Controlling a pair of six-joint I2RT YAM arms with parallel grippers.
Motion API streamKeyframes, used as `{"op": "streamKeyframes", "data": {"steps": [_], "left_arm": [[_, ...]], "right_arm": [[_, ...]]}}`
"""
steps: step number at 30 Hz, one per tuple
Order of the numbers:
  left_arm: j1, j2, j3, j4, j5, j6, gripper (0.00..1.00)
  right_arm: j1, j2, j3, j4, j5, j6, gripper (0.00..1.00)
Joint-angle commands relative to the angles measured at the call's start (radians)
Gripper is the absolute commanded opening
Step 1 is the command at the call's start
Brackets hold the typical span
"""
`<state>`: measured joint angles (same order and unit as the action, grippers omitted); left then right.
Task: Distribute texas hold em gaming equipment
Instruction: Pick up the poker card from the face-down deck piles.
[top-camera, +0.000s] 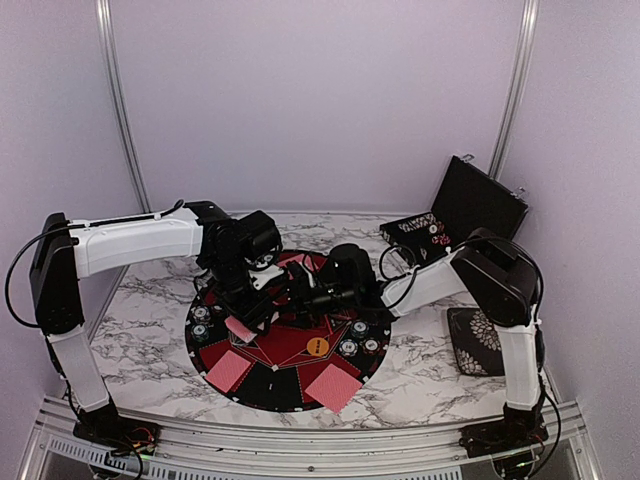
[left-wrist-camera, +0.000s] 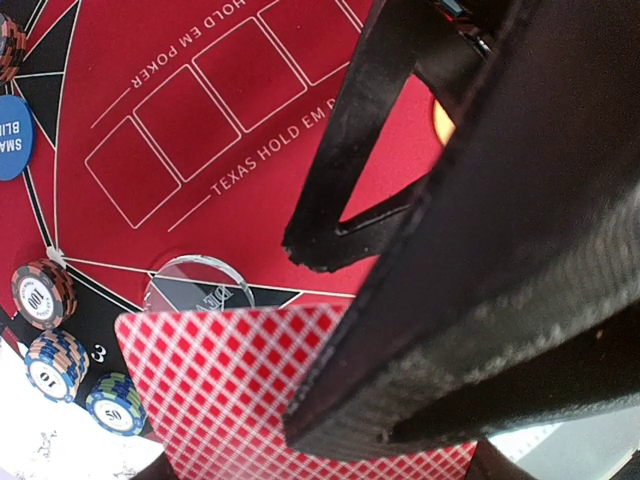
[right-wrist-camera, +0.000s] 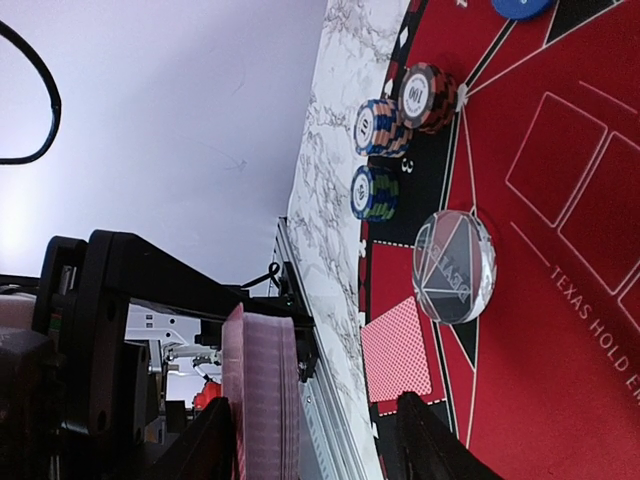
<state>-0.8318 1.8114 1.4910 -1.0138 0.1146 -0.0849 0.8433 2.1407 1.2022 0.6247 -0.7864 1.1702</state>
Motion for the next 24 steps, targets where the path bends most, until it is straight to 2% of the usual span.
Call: {"op": "streamKeyframes", "data": {"steps": [1,24], "left_arm": [[-0.005,-0.049,0.014,0.006,0.004,0.015,0.45],[-0.004,-0.048,0.011,0.007,-0.001,0.015,0.45]], "right_arm": [[-0.01,-0.029,0.006,-0.07,0.043,-0.031,0.52],[-0.023,-0.113,-0.021,-0.078,0.048,-0.042,0.52]]}}
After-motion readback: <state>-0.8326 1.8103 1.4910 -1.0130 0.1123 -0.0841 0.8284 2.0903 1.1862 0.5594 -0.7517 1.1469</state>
